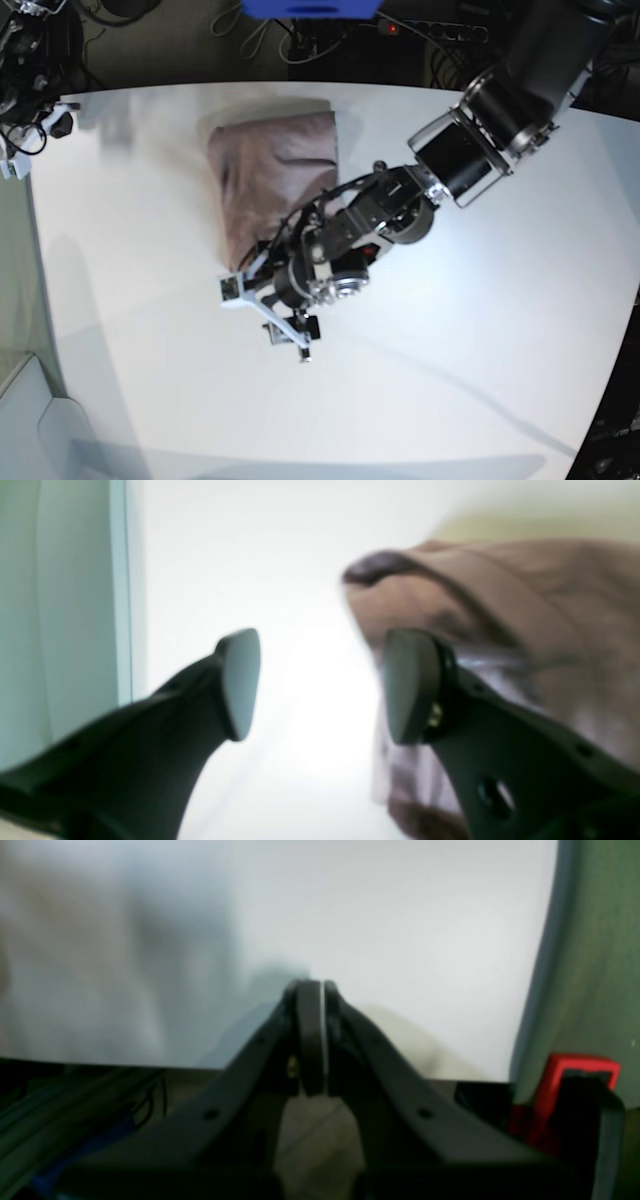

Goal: Layout the t-shirt on the table in an organized manner, then fold the t-shirt properly

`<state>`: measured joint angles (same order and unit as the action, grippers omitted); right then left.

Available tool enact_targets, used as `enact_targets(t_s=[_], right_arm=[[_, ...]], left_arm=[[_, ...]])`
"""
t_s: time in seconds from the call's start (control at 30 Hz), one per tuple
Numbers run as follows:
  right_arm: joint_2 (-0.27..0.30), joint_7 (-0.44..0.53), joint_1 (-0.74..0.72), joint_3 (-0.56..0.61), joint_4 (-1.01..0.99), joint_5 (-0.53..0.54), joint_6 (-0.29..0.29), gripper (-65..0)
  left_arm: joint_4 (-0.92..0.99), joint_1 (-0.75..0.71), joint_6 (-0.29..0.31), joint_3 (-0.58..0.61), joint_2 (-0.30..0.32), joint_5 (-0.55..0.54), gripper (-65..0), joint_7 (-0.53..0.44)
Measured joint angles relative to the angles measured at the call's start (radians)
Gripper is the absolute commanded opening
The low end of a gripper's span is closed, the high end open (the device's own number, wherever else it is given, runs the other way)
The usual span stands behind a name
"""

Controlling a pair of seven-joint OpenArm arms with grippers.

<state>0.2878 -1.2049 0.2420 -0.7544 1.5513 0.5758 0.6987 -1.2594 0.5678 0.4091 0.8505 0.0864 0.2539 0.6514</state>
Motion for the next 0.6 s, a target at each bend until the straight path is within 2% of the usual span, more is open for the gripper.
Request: enact_targets(t_s=[0.23,0.37,0.4,0.5,0.57,0.6], right_arm=[[-0.002,0.001,-0.003,0.000,0.000,0.001,0.000,-65.0],[0.007,0.001,-0.006,0.003,0.000,0.002,0.000,-65.0],[0.008,0.001,-0.002,0.003,0.000,0.004,0.000,-65.0],[0.004,0.004,0.016,0.005,0.048,-0.004,0.000,-65.0],[0.003,0.010,0.044,0.005,0.113,0.001,0.000,-65.0],[0.003,0.010,0.057,0.004,0.148,-0.008,0.000,-65.0]], left_arm=[[-0.088,-0.009,0.002,-0.171,0.014,-0.004,-27.5,0.001],[-0.124,-0.057,0.001,-0.415,0.072,-0.008,-30.2,0.047],[-0.130,-0.075,-0.001,-0.499,0.084,-0.007,-33.4,0.046],[-0.185,-0.151,-0.012,-0.726,0.110,0.002,-48.9,0.056],[-0.223,-0.204,-0.008,-0.842,0.108,0.003,-61.9,0.120],[-0.234,-0.228,-0.006,-0.892,0.105,-0.001,-65.0,0.158]])
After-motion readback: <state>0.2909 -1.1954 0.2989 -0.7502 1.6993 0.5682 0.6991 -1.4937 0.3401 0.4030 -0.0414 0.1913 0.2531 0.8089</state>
